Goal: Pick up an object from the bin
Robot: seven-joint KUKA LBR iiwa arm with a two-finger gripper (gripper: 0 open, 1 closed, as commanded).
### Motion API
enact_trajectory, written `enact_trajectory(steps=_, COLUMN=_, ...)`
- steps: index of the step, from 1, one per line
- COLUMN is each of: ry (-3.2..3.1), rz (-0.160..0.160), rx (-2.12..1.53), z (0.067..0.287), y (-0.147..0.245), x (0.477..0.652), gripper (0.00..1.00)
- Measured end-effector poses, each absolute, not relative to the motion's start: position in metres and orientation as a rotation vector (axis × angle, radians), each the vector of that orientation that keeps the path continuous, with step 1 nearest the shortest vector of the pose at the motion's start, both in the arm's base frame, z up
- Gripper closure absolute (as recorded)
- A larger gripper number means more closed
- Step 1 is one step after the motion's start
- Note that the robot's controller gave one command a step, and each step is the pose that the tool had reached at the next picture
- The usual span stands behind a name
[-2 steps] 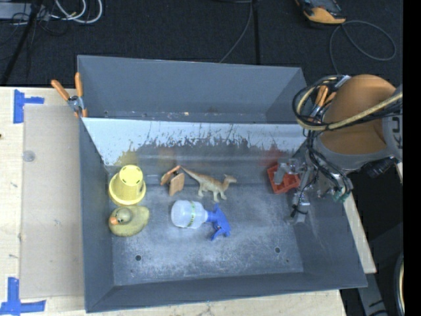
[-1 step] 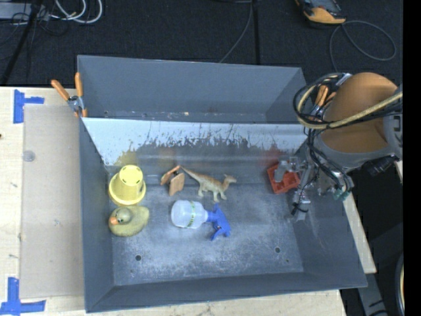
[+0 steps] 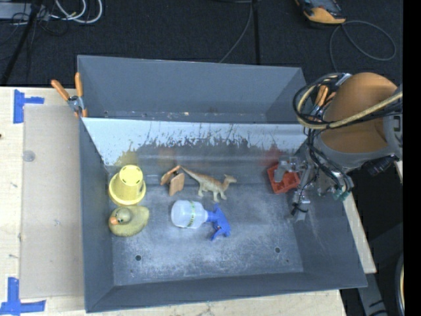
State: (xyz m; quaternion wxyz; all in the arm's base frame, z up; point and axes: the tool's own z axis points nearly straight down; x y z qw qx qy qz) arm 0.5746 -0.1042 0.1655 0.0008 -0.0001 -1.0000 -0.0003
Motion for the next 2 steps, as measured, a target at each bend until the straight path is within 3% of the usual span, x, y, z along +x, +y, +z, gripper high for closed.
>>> enact_trajectory(steps=1, ry=-3.136, rz=-0.007, rx=0.123, z=0.162, y=-0.100, x=0.554, gripper=0.00)
enact_trajectory(steps=2, ry=-3.138, rz=0.004, rx=0.118, z=0.160, y=-0.082, x=0.560, gripper=0.00)
